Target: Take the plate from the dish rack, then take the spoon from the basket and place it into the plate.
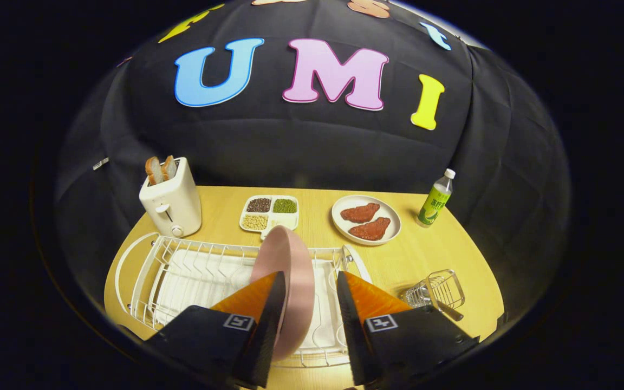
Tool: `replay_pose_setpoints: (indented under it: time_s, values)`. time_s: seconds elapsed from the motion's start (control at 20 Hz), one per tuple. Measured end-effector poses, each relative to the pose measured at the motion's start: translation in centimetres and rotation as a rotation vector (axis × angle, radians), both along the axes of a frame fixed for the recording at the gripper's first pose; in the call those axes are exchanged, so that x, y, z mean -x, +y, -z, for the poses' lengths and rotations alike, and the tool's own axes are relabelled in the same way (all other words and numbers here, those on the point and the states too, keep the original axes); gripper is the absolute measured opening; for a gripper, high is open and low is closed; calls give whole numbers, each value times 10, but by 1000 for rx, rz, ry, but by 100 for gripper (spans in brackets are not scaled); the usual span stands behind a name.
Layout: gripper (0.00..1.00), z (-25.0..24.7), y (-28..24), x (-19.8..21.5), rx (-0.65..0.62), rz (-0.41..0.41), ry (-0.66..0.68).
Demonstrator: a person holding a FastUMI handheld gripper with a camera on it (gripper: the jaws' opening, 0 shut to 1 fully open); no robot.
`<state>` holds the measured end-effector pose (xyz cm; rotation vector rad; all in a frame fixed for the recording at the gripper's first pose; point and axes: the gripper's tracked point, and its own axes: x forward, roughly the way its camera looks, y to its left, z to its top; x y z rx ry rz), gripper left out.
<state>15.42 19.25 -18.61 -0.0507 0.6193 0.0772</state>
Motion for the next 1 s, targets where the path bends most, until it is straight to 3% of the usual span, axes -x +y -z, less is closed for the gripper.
replay_pose_setpoints:
  time_s: [0.05,0.15,0.7,1.0]
  values:
    - [47,4,4,0,-23,5,20]
    - [34,9,11,2,-61,25,60]
    - [26,-8,18,4,-60,121,30]
    - [26,-26,31,6,27,83,-44]
